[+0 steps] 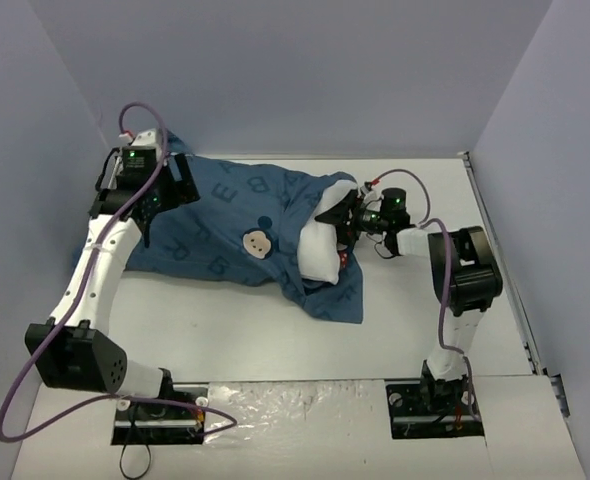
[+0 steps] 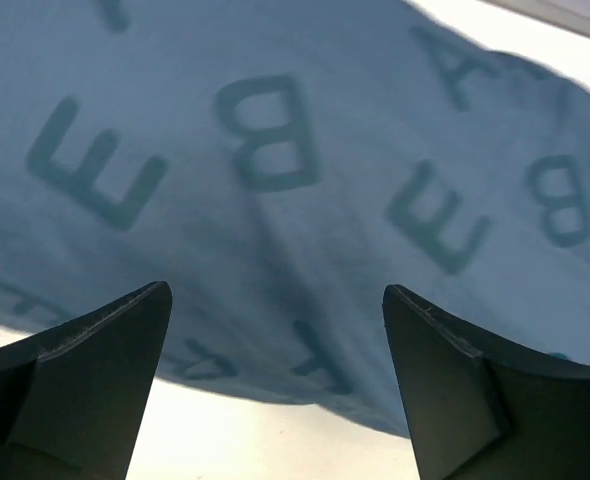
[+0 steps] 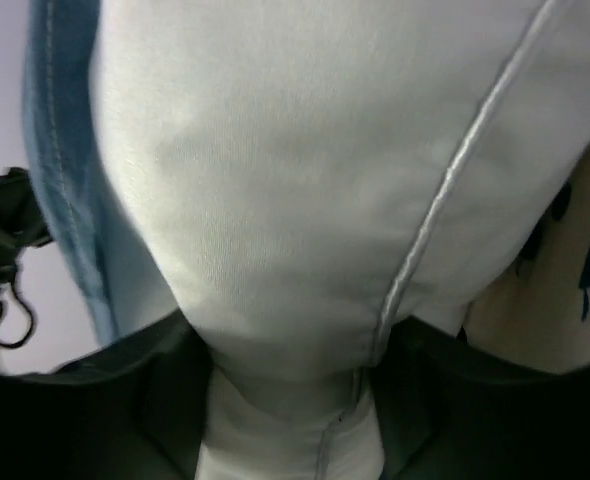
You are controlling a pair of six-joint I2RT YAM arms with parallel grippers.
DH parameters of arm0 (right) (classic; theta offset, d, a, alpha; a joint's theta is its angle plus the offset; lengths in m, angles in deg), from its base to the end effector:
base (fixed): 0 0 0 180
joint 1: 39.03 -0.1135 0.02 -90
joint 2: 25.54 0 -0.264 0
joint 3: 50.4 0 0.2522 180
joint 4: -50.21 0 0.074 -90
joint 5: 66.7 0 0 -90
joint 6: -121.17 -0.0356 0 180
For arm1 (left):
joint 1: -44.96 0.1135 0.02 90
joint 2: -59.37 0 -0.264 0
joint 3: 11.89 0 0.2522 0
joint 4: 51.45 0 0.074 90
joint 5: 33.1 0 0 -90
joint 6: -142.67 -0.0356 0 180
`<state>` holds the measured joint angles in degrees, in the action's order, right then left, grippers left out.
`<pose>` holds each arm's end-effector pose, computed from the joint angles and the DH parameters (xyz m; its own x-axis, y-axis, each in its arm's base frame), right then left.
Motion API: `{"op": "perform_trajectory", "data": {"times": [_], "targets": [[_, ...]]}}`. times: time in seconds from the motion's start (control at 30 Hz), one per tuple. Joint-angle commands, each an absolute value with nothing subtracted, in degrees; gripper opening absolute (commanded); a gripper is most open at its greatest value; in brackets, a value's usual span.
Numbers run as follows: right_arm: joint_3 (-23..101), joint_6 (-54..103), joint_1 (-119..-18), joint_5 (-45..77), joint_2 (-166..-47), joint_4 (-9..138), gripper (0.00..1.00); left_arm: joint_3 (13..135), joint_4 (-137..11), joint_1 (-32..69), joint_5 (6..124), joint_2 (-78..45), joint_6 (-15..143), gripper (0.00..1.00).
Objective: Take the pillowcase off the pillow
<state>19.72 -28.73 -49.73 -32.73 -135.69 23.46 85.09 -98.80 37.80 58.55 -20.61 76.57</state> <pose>0.3831 0.1024 0.1776 -0.8891 0.3240 -0.3233 -0.2545 0.2371 0.9376 0.3073 -0.0396 0.3918 -0.5188 -0.3430 -0.7831 -0.0667 0.9294 -0.3629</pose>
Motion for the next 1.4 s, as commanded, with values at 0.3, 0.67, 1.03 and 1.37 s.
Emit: {"op": "perform_trajectory", "data": {"times": [0.3,0.67,1.03,1.37], "targets": [[28.2,1.9,-35.9,-38.8,-136.2,46.0,0.0,86.1,-96.2,55.2,69.7,-23.6,80.5,0.94],[34.9,40.3,-20.0,-36.7,-138.4,82.7,0.0,83.1,-85.9,56.6,78.4,-32.9,83.2,0.94],[37.8,46.5,-20.3,-34.5,-139.8,88.0,0.0,82.6,-67.7,53.0,93.7,-44.1,97.2,0.94],[39.6,47.5,-21.7,-34.4,-139.5,90.2,0.0,77.2,-57.1,48.7,100.0,-45.6,104.8,0.43]]}}
